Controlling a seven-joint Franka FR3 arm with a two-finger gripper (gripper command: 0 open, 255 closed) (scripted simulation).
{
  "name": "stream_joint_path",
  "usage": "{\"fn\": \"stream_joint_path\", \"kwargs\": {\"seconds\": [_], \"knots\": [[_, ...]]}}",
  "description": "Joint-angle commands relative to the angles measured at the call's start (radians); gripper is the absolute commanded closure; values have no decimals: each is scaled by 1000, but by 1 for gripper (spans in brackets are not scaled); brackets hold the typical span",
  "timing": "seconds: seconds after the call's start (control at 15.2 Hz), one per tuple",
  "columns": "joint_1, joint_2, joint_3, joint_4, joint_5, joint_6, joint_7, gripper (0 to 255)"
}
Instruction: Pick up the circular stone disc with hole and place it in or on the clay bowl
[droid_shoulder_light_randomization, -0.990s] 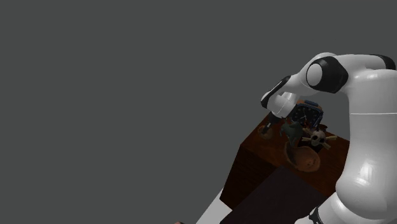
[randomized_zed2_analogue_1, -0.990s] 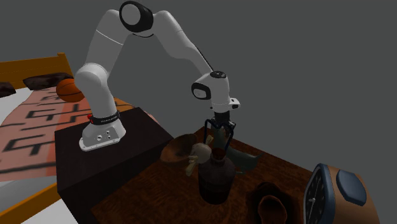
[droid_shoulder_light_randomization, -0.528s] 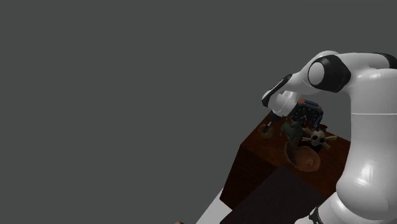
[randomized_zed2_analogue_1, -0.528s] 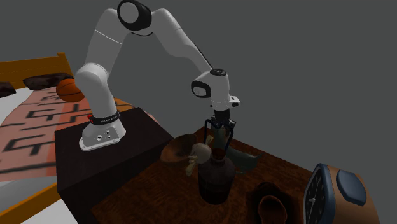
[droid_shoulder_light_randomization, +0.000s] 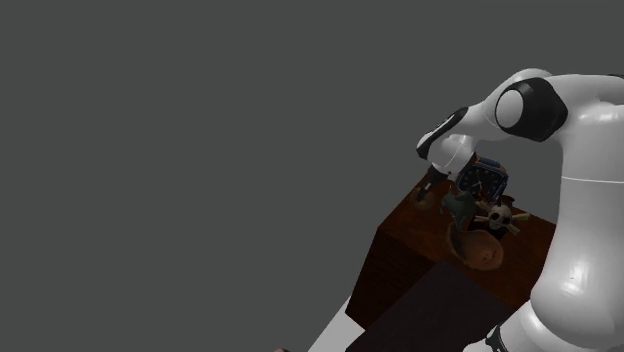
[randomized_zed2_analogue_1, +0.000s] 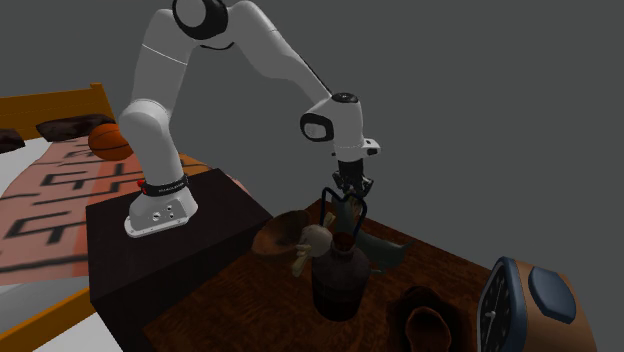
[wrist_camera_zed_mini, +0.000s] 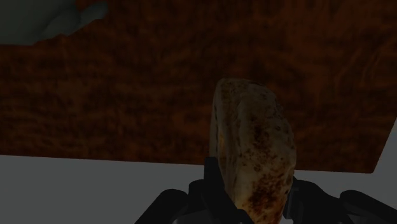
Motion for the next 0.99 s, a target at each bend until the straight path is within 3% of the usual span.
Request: {"fn": "stream_joint_path", "kwargs": {"seconds": [0.0,0.92], "knots": [[15,-27,-17,-11,-22,-14,18,255],[82,-167,-106,-3,-166,-140,128,255]]}}
